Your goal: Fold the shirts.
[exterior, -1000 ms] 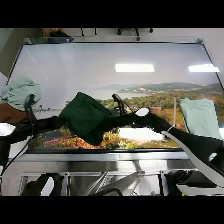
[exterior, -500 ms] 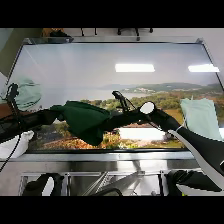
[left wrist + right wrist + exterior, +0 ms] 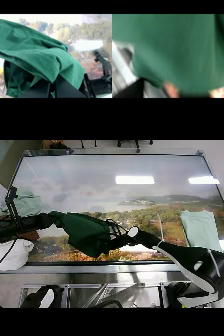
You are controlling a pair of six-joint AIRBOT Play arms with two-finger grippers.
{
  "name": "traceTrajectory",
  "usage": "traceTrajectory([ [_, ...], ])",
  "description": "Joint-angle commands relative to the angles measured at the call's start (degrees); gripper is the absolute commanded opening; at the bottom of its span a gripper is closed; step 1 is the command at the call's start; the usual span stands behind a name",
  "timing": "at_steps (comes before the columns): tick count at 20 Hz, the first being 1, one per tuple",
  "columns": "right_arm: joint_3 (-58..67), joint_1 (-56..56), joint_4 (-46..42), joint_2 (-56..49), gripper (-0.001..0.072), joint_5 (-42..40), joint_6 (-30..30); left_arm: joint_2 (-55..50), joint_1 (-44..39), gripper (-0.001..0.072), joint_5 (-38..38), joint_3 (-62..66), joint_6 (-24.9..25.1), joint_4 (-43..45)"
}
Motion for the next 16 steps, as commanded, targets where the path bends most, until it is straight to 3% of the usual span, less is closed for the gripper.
traceTrajectory([
  [1,3.63,0.85,6.69,-2.23,0.0120,-2.21,-7.48,-2.16,0.07,0.0015,0.04,1.75,0.02,0.00],
  [2,5.01,0.76,6.36,-1.53,0.0025,-1.62,-7.43,-2.14,0.07,0.0014,0.57,1.73,0.02,0.09],
  [4,7.61,-0.76,1.95,1.77,0.0024,1.70,-5.38,-1.14,0.31,0.0015,1.77,3.15,0.02,0.22],
  [8,16.92,-11.32,-15.23,16.55,0.0024,11.96,5.99,4.66,4.55,0.0015,1.66,15.78,-0.09,0.13],
  [12,30.91,-24.98,-15.93,32.24,0.0024,15.61,6.54,10.80,8.04,0.0015,1.55,29.46,-2.16,0.24],
  [16,37.03,-33.05,-15.96,40.50,0.0024,18.86,7.82,14.80,10.08,0.0014,-2.99,36.28,-2.64,0.42],
])
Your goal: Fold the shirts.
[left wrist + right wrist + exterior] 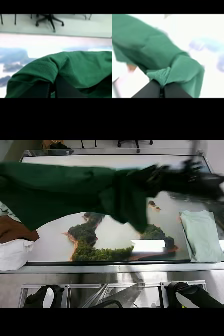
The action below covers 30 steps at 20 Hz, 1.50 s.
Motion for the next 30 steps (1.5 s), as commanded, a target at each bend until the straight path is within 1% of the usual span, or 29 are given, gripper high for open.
traceTrajectory([
  [1,4.61,-6.88,-1.84,7.45,0.0024,3.74,2.60,3.45,1.49,0.0015,-4.61,5.79,-1.03,0.74],
  [2,4.61,-7.43,-2.95,7.87,0.0024,4.61,3.15,4.07,1.46,0.0015,-5.62,5.68,-1.03,1.18],
  [4,4.02,-7.52,-7.65,6.91,0.0024,5.92,7.06,4.37,1.46,0.0015,-6.64,4.48,-1.53,4.63],
  [5,2.95,-7.52,-9.53,5.51,0.0025,6.36,8.70,4.28,1.46,0.0015,-6.54,2.21,-1.70,5.05],
  [8,-3.15,-7.48,-10.08,-1.51,0.0025,7.13,9.25,0.83,-0.26,0.0015,-6.60,-8.35,-1.11,3.34],
  [10,-8.33,-7.41,-10.12,-8.83,0.0025,6.97,9.20,-4.81,-4.63,0.0015,-3.82,-16.55,0.94,3.23],
  [12,-12.85,-7.41,-11.04,-18.03,0.0039,5.42,8.92,-13.20,-9.68,0.0016,2.73,-24.11,3.37,3.50],
  [13,-13.86,-7.43,-13.03,-23.30,0.0173,3.78,9.01,-18.05,-11.72,0.0053,6.64,-26.53,3.87,3.56],
  [14,-13.53,-8.20,-15.13,-28.06,0.0271,3.37,9.03,-23.96,-12.83,0.0497,9.20,-27.10,5.11,3.61],
  [15,-12.48,-9.66,-15.63,-32.35,0.0270,4.04,9.22,-29.40,-12.74,0.0692,8.72,-25.49,4.81,3.63],
  [16,-10.78,-11.58,-15.61,-35.19,0.0303,6.01,9.92,-34.77,-11.30,0.0692,4.35,-21.90,4.79,3.61],
  [18,-7.19,-16.52,-15.61,-37.11,0.0633,11.63,10.58,-42.58,-6.73,0.0690,-8.26,-13.46,4.48,3.61],
  [19,-6.05,-19.23,-15.65,-36.61,0.0665,13.66,10.49,-44.61,-4.15,0.0689,-12.76,-10.71,3.06,3.50],
  [21,-5.88,-24.41,-15.98,-34.64,0.0665,16.68,10.38,-45.75,0.59,0.0688,-18.45,-9.03,1.46,3.69],
  [23,-6.78,-28.04,-17.16,-33.27,0.0665,20.72,10.05,-43.30,4.39,0.0689,-19.78,-13.07,1.44,3.74],
  [24,-8.37,-29.14,-17.14,-32.74,0.0665,21.68,10.03,-41.18,6.21,0.0689,-18.80,-17.16,1.46,4.52],
  [26,-12.76,-29.53,-17.20,-32.50,0.0665,21.16,8.41,-36.68,8.48,0.0689,-13.05,-26.47,0.20,9.70],
  [28,-17.16,-29.29,-17.07,-32.59,0.0663,17.90,6.10,-33.14,9.33,0.0688,-8.57,-35.10,-0.13,12.70],
  [30,-18.75,-29.09,-17.11,-33.59,0.0659,14.69,4.90,-31.58,9.11,0.0688,-5.99,-40.89,-0.13,12.46],
])
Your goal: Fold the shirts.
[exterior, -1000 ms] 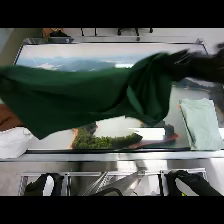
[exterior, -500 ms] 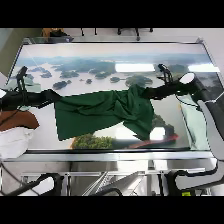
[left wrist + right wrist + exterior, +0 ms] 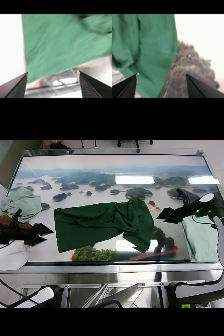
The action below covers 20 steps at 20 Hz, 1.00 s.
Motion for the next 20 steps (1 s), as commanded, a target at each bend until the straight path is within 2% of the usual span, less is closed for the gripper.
traceTrajectory([
  [1,-3.43,-0.50,-0.02,-1.33,0.0618,-3.56,-2.45,3.04,0.61,0.0689,4.94,-10.99,-0.61,2.29],
  [2,-3.43,-0.48,0.90,-2.14,0.0510,-3.65,-3.32,2.99,-0.17,0.0688,5.62,-12.85,-0.59,2.08],
  [3,-3.43,-0.46,2.58,-3.04,0.0436,-3.72,-4.83,2.99,-1.46,0.0688,7.02,-14.47,-0.59,2.08],
  [6,-3.43,-0.39,6.75,-6.12,0.0436,-4.28,-6.99,2.99,-6.34,0.0688,12.33,-17.38,-0.66,1.95],
  [9,-3.43,-0.31,7.17,-9.16,0.0436,-5.25,-8.24,1.60,-10.49,0.0687,14.38,-16.68,-2.10,2.05],
  [10,-3.43,-0.22,7.37,-10.10,0.0436,-5.27,-8.46,0.52,-11.15,0.0615,14.34,-15.98,-2.16,1.99],
  [13,-3.43,1.11,8.70,-11.98,0.0435,-5.33,-9.99,-3.08,-12.74,0.0305,13.79,-12.85,-2.14,2.01],
  [14,-3.41,1.79,10.47,-12.35,0.0434,-5.88,-10.58,-3.96,-13.35,0.0168,13.49,-11.72,-2.14,1.99],
  [15,-3.39,2.51,12.35,-12.48,0.0398,-6.38,-11.39,-4.52,-14.01,0.0022,13.20,-10.40,-2.12,1.99],
  [16,-3.34,3.23,14.53,-12.46,0.0160,-6.51,-13.07,-4.59,-14.73,0.0015,13.11,-8.98,-2.12,1.99],
  [17,-2.97,3.82,16.44,-12.41,0.0088,-6.47,-13.68,-4.31,-15.26,0.0014,12.90,-7.41,-2.12,1.99],
  [18,-1.75,4.22,17.99,-12.28,0.0081,-5.53,-13.73,-3.54,-15.69,0.0014,12.39,-5.09,-2.14,1.97],
  [19,0.09,4.31,19.65,-11.80,0.0024,-3.56,-14.08,-2.36,-16.11,0.0014,11.89,-2.62,-2.32,1.97],
  [20,2.29,4.26,22.23,-10.78,0.0023,-1.16,-14.29,-0.44,-16.17,0.0013,11.04,0.66,-2.91,1.36],
])
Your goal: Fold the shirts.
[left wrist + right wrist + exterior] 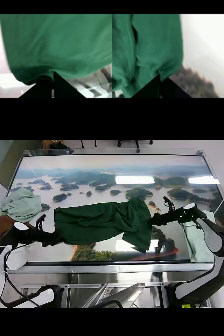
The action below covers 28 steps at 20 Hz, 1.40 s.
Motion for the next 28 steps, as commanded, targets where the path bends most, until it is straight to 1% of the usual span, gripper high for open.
traceTrajectory([
  [1,6.67,0.44,11.96,3.04,0.0024,7.52,-1.68,4.46,-0.87,0.0013,-3.06,9.53,-0.68,-3.21],
  [3,14.05,-0.55,20.24,9.05,0.0023,10.29,-2.80,10.43,0.59,0.0014,-5.51,18.73,1.27,-12.35],
  [4,18.36,-1.18,23.78,12.72,0.0023,9.97,-2.95,13.73,1.88,0.0013,-5.88,24.70,1.38,-16.74],
  [6,28.81,-3.37,28.24,20.26,0.0023,6.99,-2.93,19.45,5.14,0.0014,-5.07,38.25,1.55,-21.42],
  [7,34.14,-4.61,28.48,23.93,0.0023,4.31,-2.93,21.70,7.06,0.0014,-4.35,45.22,1.55,-22.71],
  [9,42.32,-7.67,27.89,30.71,0.0023,-1.44,-2.95,25.75,11.47,0.0014,-1.25,58.62,1.53,-22.45],
  [11,47.06,-10.78,25.38,36.79,0.0023,-6.51,-2.93,28.59,17.16,0.0014,2.10,67.71,1.53,-22.18],
  [13,48.09,-13.09,21.68,42.07,0.0023,-11.28,-2.95,30.12,24.28,0.0014,2.08,74.03,1.51,-22.14],
  [14,48.09,-13.92,20.15,44.19,0.0023,-13.11,-2.97,30.62,26.47,0.0014,2.10,75.23,1.44,-22.14],
  [16,48.09,-14.53,18.34,46.40,0.0023,-14.99,-4.55,30.95,26.91,0.0014,3.37,74.77,0.90,-22.75],
  [18,48.09,-14.53,18.16,45.59,0.0023,-13.97,-4.85,30.36,24.83,0.0014,3.52,71.69,1.25,-22.51],
  [19,48.06,-14.53,18.47,43.54,0.0023,-11.17,-4.66,29.53,23.30,0.0014,2.95,69.77,1.38,-22.53],
  [20,48.02,-14.53,19.19,40.74,0.0023,-7.89,-2.97,28.30,21.18,0.0014,1.62,67.65,2.16,-22.56],
  [21,47.56,-14.51,21.05,36.98,0.0023,-3.63,-1.42,26.69,18.25,0.0015,-0.20,65.40,3.41,-22.60],
  [22,46.47,-14.29,23.82,33.11,0.0023,0.59,-1.11,24.61,14.49,0.0014,-1.97,63.17,4.48,-22.58],
  [23,44.94,-13.27,25.42,29.24,0.0023,3.45,-1.09,22.10,9.53,0.0014,-3.39,60.74,6.25,-22.18],
  [24,42.91,-11.02,24.81,25.18,0.0023,4.68,-1.09,19.12,5.09,0.0015,-4.48,58.45,8.39,-21.64],
  [26,38.62,-6.47,18.80,18.27,0.0023,4.46,-1.14,11.45,-3.04,0.0015,-4.17,53.51,9.05,-16.72],
  [28,34.84,-2.16,10.75,11.26,0.0023,2.67,-1.16,3.69,-7.67,0.0015,-0.11,49.07,9.07,-11.43],
])
